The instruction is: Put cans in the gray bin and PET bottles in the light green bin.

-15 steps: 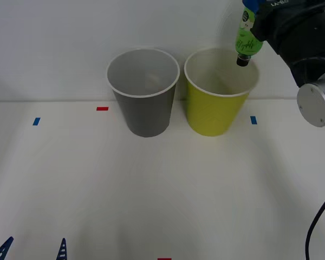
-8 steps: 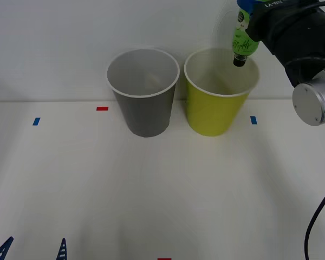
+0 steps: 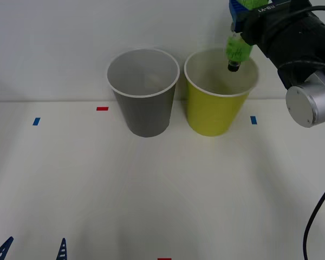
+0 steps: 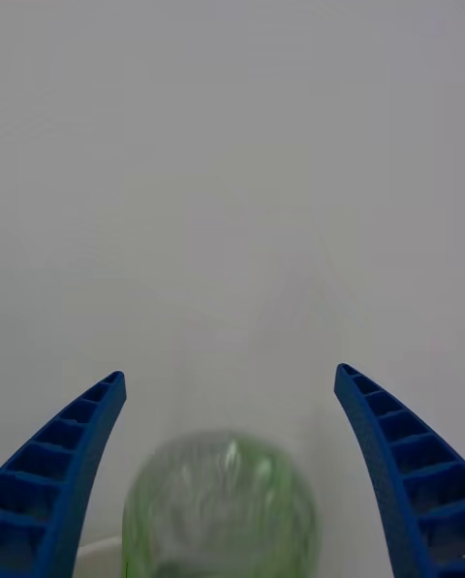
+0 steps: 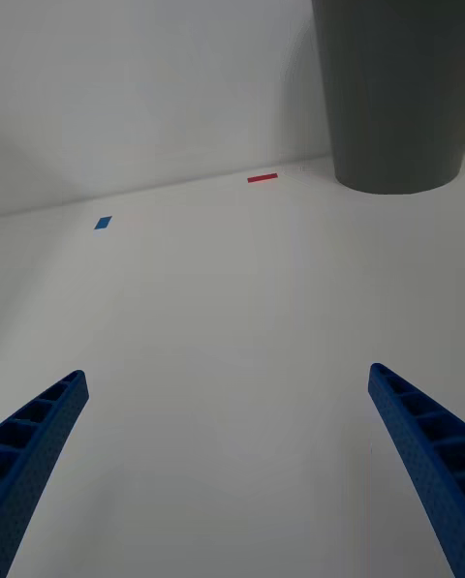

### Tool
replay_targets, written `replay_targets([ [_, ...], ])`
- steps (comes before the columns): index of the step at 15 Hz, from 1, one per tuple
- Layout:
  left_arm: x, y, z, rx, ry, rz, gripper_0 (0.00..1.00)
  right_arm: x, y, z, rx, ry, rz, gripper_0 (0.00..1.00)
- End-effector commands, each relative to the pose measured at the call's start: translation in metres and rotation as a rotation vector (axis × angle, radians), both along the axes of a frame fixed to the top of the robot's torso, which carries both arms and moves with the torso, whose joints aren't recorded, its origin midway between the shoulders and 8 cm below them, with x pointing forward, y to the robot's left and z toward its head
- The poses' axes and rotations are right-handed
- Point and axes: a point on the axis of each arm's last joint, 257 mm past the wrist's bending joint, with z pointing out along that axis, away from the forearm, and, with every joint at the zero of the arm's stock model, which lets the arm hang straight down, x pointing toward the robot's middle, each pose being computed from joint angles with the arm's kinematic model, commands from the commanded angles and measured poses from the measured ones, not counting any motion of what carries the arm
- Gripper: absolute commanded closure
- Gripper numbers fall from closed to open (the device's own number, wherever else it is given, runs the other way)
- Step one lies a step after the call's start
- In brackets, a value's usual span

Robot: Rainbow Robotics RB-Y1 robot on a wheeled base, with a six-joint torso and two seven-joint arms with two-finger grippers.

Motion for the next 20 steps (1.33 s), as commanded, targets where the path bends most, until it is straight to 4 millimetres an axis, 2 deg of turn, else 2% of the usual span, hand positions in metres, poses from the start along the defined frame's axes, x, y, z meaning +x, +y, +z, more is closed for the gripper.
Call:
replay_targets([
  [1,0.0,0.0,0.0,0.0,0.0,0.0,0.0,0.0,0.004,-0.003,0.0,0.004,0.004,0.0],
  [11,0.0,0.0,0.0,0.0,0.0,0.0,0.0,-0.005,0.006,-0.003,0.01,0.007,0.003,0.0],
  [15,0.0,0.0,0.0,0.0,0.0,0.0,0.0,-0.053,-0.015,-0.008,-0.006,0.133,-0.055,0.0],
  [20,0.0,0.0,0.0,0.0,0.0,0.0,0.0,-0.12,-0.049,-0.005,0.082,0.099,-0.083,0.0],
])
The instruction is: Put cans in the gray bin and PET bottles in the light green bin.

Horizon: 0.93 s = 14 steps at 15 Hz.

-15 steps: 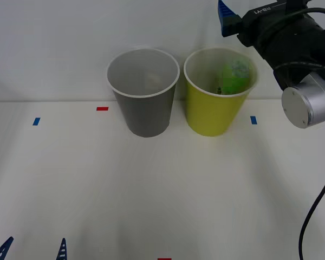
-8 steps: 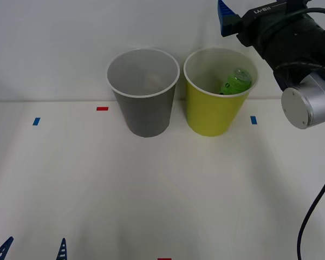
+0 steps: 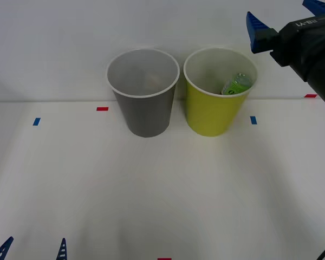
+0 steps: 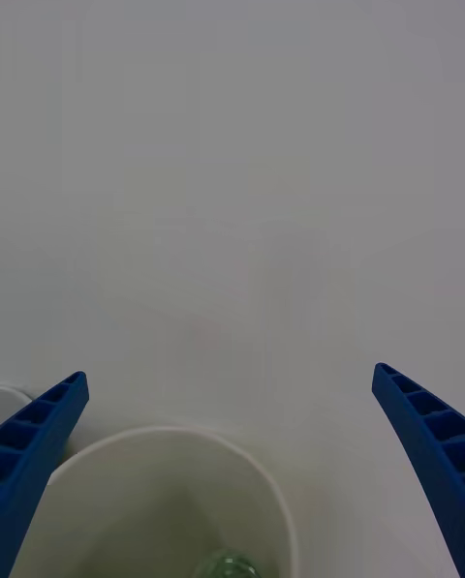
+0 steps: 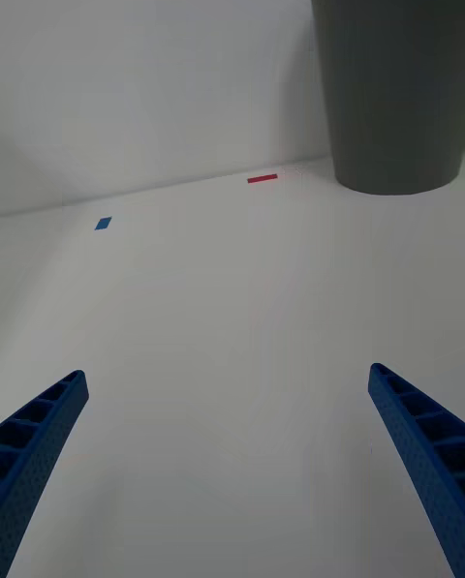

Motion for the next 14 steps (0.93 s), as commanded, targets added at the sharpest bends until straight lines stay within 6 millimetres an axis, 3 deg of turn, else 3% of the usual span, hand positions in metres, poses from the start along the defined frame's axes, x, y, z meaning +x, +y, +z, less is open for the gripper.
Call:
replay_targets([
  [1,0.0,0.0,0.0,0.0,0.0,0.0,0.0,-0.037,-0.024,-0.002,0.059,-0.009,-0.054,0.0],
  [3,0.0,0.0,0.0,0.0,0.0,0.0,0.0,-0.053,-0.042,-0.009,0.098,-0.004,-0.105,0.0],
  [5,0.0,0.0,0.0,0.0,0.0,0.0,0.0,-0.057,-0.071,-0.034,0.125,0.041,-0.19,0.0],
  [8,0.0,0.0,0.0,0.0,0.0,0.0,0.0,-0.065,-0.092,-0.07,0.155,0.103,-0.246,0.0],
  [11,0.0,0.0,0.0,0.0,0.0,0.0,0.0,-0.076,-0.103,-0.106,0.21,0.165,-0.283,0.0],
  [14,0.0,0.0,0.0,0.0,0.0,0.0,0.0,-0.078,-0.099,-0.117,0.222,0.205,-0.255,0.0],
])
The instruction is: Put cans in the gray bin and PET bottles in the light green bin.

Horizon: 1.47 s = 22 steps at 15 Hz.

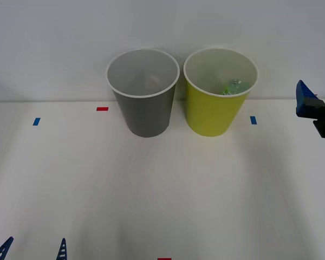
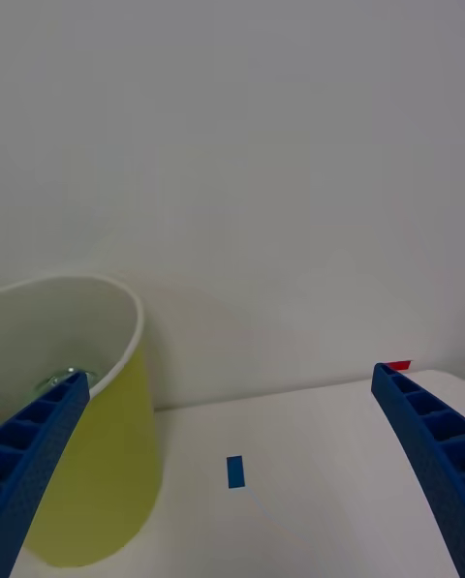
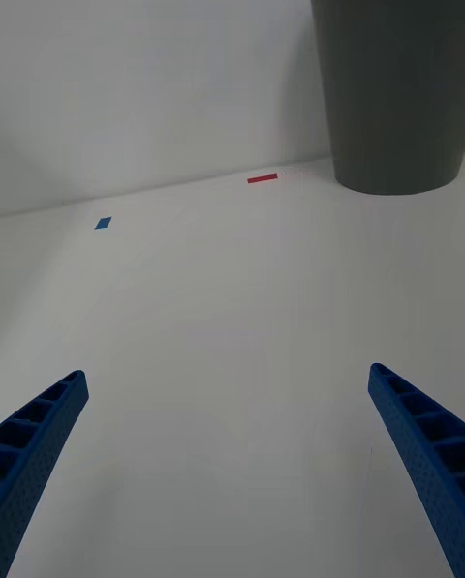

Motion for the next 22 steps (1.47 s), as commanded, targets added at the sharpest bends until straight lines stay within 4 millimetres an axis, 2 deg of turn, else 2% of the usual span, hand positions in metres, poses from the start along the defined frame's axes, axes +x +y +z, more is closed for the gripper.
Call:
replay_targets([
  [1,0.0,0.0,0.0,0.0,0.0,0.0,0.0,-0.008,0.001,-0.015,0.047,0.027,0.03,0.0],
  [7,0.0,0.0,0.0,0.0,0.0,0.0,0.0,-0.027,0.006,-0.042,-0.005,0.072,0.094,0.0],
  [10,0.0,0.0,0.0,0.0,0.0,0.0,0.0,-0.043,0.013,-0.039,-0.1,0.005,0.125,0.0],
  [12,0.0,0.0,0.0,0.0,0.0,0.0,0.0,-0.051,0.016,-0.045,-0.115,-0.003,0.13,0.0],
  [13,0.0,0.0,0.0,0.0,0.0,0.0,0.0,-0.056,0.023,-0.04,-0.109,-0.054,0.14,0.0],
  [15,0.0,0.0,0.0,0.0,0.0,0.0,0.0,-0.06,0.025,-0.054,-0.152,-0.096,0.143,0.0],
  [19,0.0,0.0,0.0,0.0,0.0,0.0,0.0,-0.081,0.028,-0.088,-0.114,-0.092,0.145,0.0],
  [22,0.0,0.0,0.0,0.0,0.0,0.0,0.0,-0.096,0.02,-0.119,-0.158,-0.115,0.124,0.0],
])
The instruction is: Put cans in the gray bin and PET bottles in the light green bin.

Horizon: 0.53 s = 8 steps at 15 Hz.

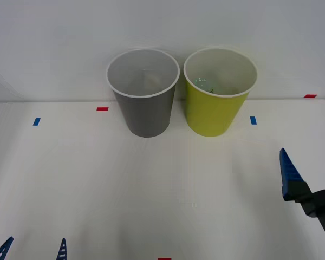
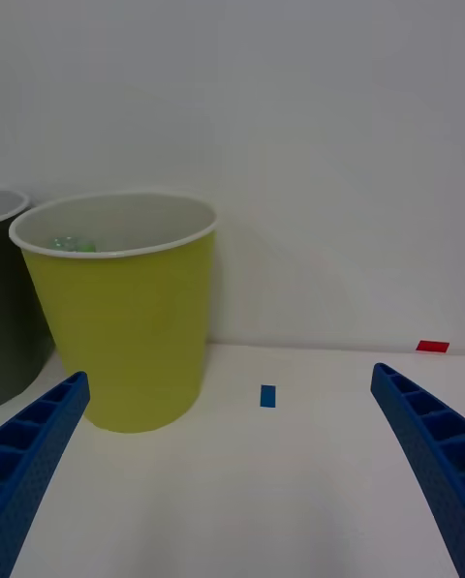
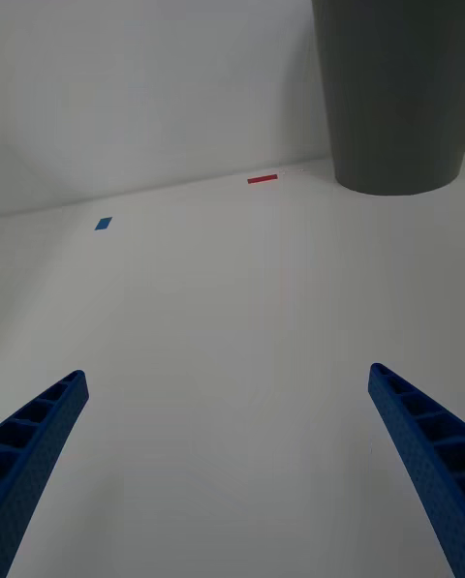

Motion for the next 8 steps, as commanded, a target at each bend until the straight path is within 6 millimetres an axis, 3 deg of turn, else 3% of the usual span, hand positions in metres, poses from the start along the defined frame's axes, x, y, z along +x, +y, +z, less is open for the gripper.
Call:
replay_targets([
  [1,0.0,0.0,0.0,0.0,0.0,0.0,0.0,-0.019,-0.006,-0.037,-0.012,-0.01,-0.015,0.0],
  [3,0.0,0.0,0.0,0.0,0.0,0.0,0.0,-0.026,-0.009,-0.044,-0.005,0.008,-0.033,0.0],
  [8,0.0,0.0,0.0,0.0,0.0,0.0,0.0,-0.069,-0.018,-0.068,0.039,-0.012,-0.094,0.0],
])
